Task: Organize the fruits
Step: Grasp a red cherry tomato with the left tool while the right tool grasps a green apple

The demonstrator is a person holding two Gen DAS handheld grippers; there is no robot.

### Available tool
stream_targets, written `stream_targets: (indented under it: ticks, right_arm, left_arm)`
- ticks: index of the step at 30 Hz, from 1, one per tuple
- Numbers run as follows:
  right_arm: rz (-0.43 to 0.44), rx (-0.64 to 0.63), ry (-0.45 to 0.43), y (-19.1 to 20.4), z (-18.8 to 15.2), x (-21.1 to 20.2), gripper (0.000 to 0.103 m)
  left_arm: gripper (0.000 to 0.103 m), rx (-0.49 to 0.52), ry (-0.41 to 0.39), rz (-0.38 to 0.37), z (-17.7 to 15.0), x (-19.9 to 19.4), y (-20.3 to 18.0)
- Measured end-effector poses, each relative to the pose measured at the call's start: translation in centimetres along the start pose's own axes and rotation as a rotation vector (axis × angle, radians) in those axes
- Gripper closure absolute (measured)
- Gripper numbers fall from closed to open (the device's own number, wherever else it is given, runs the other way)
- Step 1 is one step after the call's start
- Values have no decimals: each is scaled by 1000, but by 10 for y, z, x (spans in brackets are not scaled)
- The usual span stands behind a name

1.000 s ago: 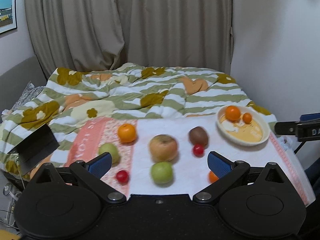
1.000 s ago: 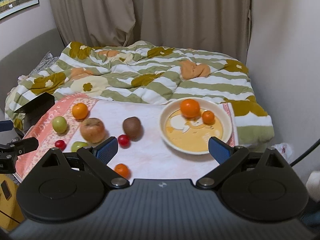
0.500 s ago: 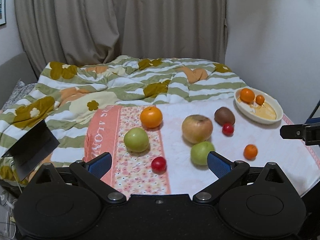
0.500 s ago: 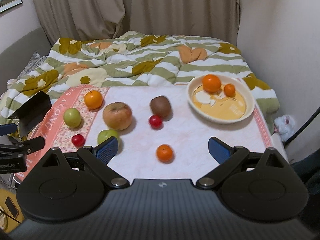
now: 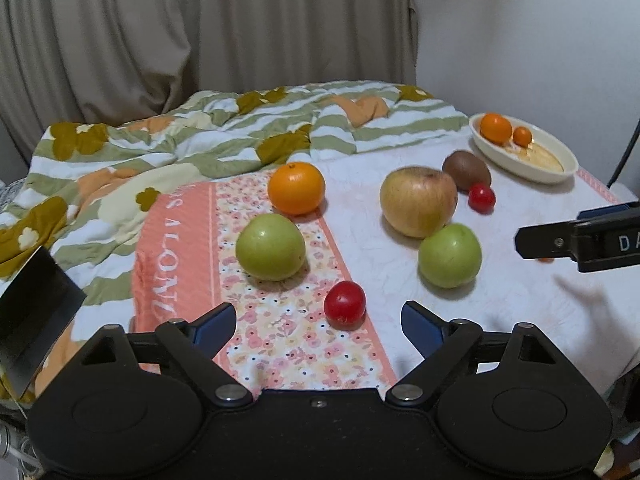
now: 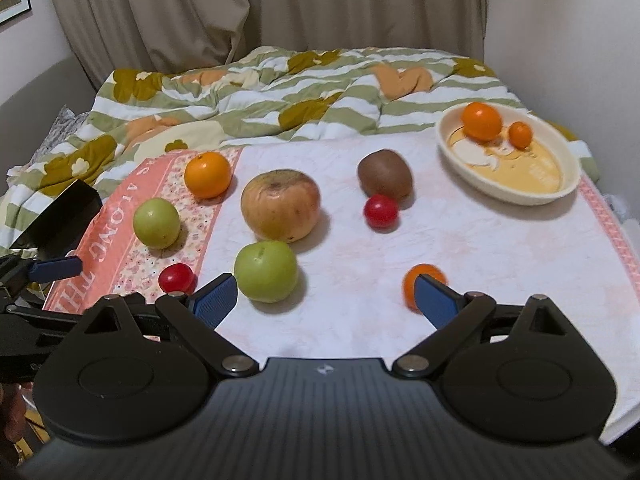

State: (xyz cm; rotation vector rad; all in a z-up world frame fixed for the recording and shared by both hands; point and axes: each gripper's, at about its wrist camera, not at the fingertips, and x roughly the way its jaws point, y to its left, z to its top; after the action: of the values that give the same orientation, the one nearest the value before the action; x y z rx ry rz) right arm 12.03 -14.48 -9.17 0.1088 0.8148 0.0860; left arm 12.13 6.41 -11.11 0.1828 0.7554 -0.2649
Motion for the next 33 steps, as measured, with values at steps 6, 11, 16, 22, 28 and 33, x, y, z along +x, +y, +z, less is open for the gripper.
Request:
stream_targets:
  ticks: [6,11,16,22,28,33]
  right_arm:
    - [28,27,35,0,-4,27,0]
    - [46,32,51,1,-3,38,0]
    - [68,28,66,3,0,46,0]
    - [101,28,79,7,2,54,6]
    - [120,19,89,12,4,61,14]
    - [130,1,104,19,4,70,22]
  left_arm:
    - [31,45,36,-12,3,27,-5]
    - [35,62,41,-22,5,38,-7]
    - [54,65,60,-36,8,46,-11]
    - [70,68,79,-51,5,52,-13]
    - [70,39,88,-56,3,49,-10]
    - [70,19,96,-50,0,44,-6]
